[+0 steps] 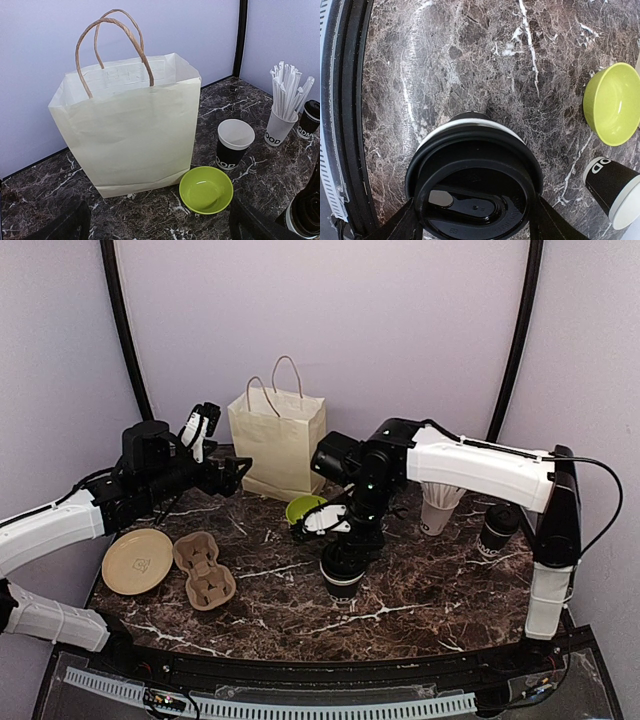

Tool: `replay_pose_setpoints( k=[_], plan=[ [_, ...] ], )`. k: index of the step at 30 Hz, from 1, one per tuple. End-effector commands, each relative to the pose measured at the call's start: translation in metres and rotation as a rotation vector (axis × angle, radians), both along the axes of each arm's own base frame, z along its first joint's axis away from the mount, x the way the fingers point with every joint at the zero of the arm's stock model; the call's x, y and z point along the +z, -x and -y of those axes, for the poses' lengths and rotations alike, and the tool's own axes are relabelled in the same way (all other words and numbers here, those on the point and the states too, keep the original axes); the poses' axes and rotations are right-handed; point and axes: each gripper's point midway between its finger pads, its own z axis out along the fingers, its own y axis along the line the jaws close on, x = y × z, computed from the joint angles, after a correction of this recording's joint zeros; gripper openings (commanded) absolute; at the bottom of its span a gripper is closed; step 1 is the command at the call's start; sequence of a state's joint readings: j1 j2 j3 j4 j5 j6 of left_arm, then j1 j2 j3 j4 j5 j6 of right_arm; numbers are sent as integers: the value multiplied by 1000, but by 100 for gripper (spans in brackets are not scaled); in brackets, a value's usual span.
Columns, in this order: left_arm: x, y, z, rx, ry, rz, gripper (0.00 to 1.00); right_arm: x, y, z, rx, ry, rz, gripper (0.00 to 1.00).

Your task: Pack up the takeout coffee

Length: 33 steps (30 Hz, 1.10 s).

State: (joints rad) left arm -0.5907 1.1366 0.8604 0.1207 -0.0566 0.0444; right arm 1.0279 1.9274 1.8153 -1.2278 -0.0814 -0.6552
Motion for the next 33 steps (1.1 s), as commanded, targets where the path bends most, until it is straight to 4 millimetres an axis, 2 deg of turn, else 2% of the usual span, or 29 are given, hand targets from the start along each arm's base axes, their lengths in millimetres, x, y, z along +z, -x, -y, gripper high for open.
replay_pose_setpoints(
  k=[1, 13, 33],
  plan=[
    [3, 0, -1, -6, 4, 4, 99, -9, 1, 0, -1, 38, 10, 68],
    [2, 1, 0, -12, 7, -1, 99, -18, 5, -1, 6, 61, 0, 69],
    [0, 0, 2, -21, 7, -6, 99, 1, 3, -2, 6, 20, 52, 70]
  ],
)
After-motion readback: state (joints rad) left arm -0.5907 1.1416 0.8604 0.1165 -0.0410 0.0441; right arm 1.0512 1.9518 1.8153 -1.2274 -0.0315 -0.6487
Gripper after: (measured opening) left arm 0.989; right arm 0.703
